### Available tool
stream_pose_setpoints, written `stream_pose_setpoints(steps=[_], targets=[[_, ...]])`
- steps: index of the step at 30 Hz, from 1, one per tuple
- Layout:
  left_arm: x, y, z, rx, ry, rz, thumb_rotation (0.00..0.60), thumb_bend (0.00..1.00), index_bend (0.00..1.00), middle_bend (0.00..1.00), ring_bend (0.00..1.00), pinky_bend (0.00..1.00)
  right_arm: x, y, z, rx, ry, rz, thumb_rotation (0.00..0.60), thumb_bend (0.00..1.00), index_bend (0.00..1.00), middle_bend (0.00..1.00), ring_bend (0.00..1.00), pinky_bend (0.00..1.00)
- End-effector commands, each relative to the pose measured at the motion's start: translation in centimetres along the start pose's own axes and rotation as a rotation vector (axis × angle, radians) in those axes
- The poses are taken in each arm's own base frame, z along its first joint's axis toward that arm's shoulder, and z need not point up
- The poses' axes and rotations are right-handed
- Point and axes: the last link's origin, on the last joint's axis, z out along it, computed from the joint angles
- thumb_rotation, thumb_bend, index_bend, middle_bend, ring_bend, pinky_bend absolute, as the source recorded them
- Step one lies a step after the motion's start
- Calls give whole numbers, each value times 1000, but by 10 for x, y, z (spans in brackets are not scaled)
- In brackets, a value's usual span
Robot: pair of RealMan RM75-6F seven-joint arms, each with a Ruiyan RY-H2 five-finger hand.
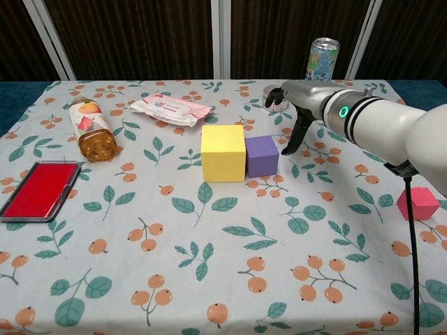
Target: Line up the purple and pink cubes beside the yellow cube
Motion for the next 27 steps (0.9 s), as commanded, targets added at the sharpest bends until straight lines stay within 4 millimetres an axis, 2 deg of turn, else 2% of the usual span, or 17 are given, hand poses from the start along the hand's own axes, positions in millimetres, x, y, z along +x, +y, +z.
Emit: stream_pose_setpoints(steps=[1, 8, 27], targets=[[0, 0, 0, -2, 0, 0, 600, 0, 218, 235, 183, 227, 2, 1, 2, -9, 2, 3, 600, 0, 165, 109, 0, 0], [1, -1, -1, 4, 2, 2, 600, 0, 218, 235, 183, 227, -5, -7, 10, -18, -4, -11, 600, 0, 165, 109, 0, 0], [-1, -3, -3, 9, -1, -1, 600, 0, 218, 235, 183, 227, -12, -17, 9, 0, -11, -9, 600, 0, 165, 109, 0, 0]])
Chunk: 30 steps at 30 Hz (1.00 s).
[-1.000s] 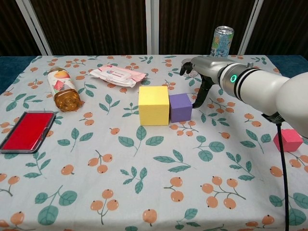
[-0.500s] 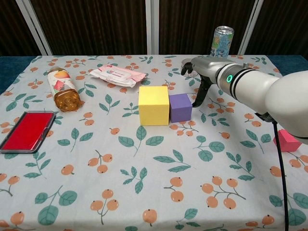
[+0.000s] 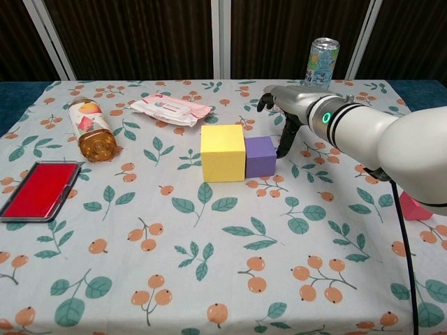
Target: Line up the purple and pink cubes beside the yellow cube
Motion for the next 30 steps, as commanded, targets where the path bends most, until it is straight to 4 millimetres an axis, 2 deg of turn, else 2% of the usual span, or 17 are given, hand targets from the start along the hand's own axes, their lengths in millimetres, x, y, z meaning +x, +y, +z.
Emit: stream_pose_setpoints(steps=[1, 6, 9, 14, 18, 23, 27, 30], targets=[[0, 0, 0, 1, -1, 0, 600, 0, 218, 235, 183, 227, -1, 0, 0, -1, 0, -2, 600, 0, 165, 109, 0, 0], [-1, -1, 0, 2, -1, -1, 600, 0, 218, 236, 183, 227, 3, 6, -6, 1, 17, -14, 600, 0, 165, 109, 0, 0], [-1, -1, 1, -1, 1, -3, 600, 0, 218, 236, 183, 227, 10, 17, -18, 18, 42, -31, 600, 25, 165, 109, 0, 0], [1, 0, 2, -6, 6, -3, 600, 0, 218, 235, 183, 227, 25, 52, -64, 68, 55, -41, 600, 120, 182, 109, 0, 0], [3, 4, 3, -20, 13, -2, 600, 0, 218, 235, 183, 227, 31, 84, -105, 75, 50, -49, 600, 133, 243, 109, 0, 0], [7, 11, 5, -42, 23, -1, 600, 0, 218, 235, 183, 227, 21, 123, -149, 43, 31, -49, 600, 133, 281, 109, 0, 0], [8, 15, 5, -53, 24, -1, 600, 0, 218, 235, 183, 227, 4, 147, -172, 18, 6, -52, 600, 133, 287, 109, 0, 0], [9, 17, 5, -62, 24, -4, 600, 0, 218, 235, 183, 227, -7, 157, -179, 10, -6, -54, 600, 135, 291, 109, 0, 0]])
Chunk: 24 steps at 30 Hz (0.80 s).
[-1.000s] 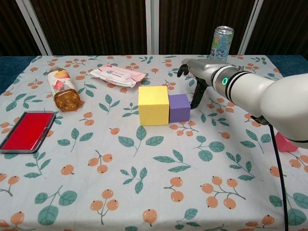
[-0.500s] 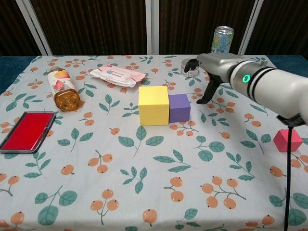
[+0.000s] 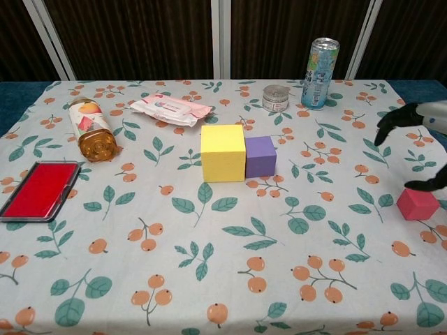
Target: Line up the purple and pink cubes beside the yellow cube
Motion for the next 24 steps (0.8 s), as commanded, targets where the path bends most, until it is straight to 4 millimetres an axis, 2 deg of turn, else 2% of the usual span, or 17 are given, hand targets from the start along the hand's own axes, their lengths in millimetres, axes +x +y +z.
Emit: stream_pose_setpoints(steps=[1, 6, 13, 24], targets=[[1, 2, 0, -7, 2, -2, 600, 0, 218, 235, 183, 227, -15, 15, -11, -21, -19, -3, 600, 140, 297, 109, 0, 0], [2, 2, -3, -4, 2, -6, 600, 0, 218, 235, 183, 227, -28, 25, -8, -44, -28, -11, 600, 158, 317, 109, 0, 0], [2, 0, -6, 4, -5, -14, 600, 0, 218, 236, 183, 227, -42, 29, -2, -54, -61, -12, 600, 169, 332, 109, 0, 0], [1, 0, -5, 4, -10, -21, 600, 0, 218, 235, 183, 227, -44, 32, 1, -69, -58, -17, 600, 177, 370, 111, 0, 0]])
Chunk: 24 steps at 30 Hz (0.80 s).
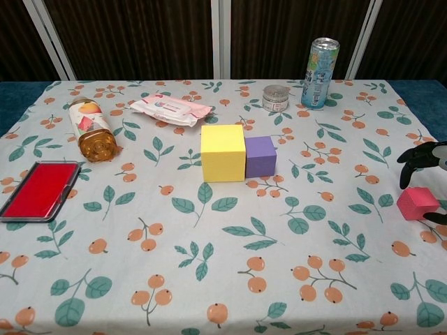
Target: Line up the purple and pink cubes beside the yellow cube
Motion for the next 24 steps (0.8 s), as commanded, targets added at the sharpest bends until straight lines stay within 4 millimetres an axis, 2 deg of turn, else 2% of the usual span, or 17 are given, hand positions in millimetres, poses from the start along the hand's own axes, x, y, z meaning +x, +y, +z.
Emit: stream_pose_setpoints(steps=[1, 6, 10, 15, 18, 24], targets=[[0, 0, 0, -1, -1, -3, 600, 0, 218, 235, 183, 227, 1, 1, 0, -4, 1, -1, 600, 177, 370, 112, 0, 0], [-2, 0, -1, -1, -6, -8, 600, 0, 218, 235, 183, 227, 0, 2, 1, -12, -6, -2, 600, 198, 421, 117, 0, 0], [-2, 0, -1, 0, -8, -12, 600, 0, 218, 235, 183, 227, 1, 2, 2, -18, 1, 12, 600, 265, 497, 130, 0, 0], [-1, -1, 0, -2, -8, -10, 600, 0, 218, 235, 183, 227, 17, -3, 5, -8, 36, 84, 600, 288, 517, 133, 0, 0], [0, 0, 0, -5, -5, -10, 600, 0, 218, 235, 183, 227, 33, -13, 15, 14, 59, 127, 600, 285, 518, 133, 0, 0], [-1, 2, 0, -9, -10, -6, 600, 0, 218, 235, 183, 227, 60, -45, 50, 52, 89, 172, 600, 282, 524, 132, 0, 0]])
